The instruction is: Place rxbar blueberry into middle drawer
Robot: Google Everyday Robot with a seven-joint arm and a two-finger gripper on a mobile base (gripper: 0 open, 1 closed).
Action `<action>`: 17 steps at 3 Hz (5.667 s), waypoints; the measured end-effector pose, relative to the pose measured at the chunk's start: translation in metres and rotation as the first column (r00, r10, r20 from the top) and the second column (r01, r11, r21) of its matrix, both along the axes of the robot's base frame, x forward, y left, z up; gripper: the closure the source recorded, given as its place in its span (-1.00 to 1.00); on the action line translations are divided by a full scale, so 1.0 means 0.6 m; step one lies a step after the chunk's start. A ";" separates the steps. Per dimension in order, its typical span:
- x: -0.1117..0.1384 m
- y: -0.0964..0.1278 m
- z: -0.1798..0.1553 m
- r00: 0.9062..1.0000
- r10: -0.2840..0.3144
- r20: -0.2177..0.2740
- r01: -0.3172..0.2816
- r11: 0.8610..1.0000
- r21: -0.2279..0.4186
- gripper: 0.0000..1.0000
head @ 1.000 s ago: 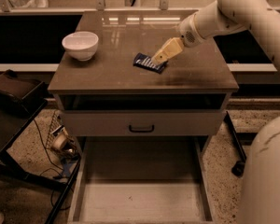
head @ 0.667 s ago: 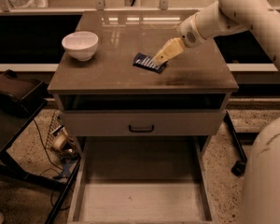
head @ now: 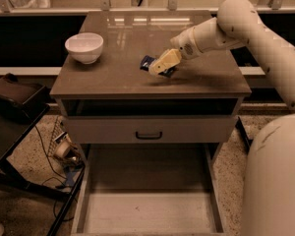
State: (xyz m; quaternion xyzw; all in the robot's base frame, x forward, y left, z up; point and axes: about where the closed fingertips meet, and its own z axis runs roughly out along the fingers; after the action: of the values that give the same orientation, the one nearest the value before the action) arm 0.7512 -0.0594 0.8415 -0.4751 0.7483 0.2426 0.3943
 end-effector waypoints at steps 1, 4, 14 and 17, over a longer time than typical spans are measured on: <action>-0.001 0.004 -0.004 1.000 0.000 0.001 0.000 1.000 -0.002 -1.00; -0.032 -0.008 -0.065 0.970 0.213 0.119 -0.219 0.975 0.045 -0.51; -0.031 -0.008 -0.038 0.970 0.213 0.119 -0.220 0.975 0.044 1.00; -0.031 -0.008 -0.038 0.970 0.213 0.119 -0.220 0.975 0.044 0.65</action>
Offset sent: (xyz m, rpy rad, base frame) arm -0.0331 -0.0192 -0.0197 0.0078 -0.1417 0.1107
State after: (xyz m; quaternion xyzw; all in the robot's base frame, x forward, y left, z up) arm 0.7323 -0.0640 0.8187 -0.5555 0.6612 0.2781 0.4206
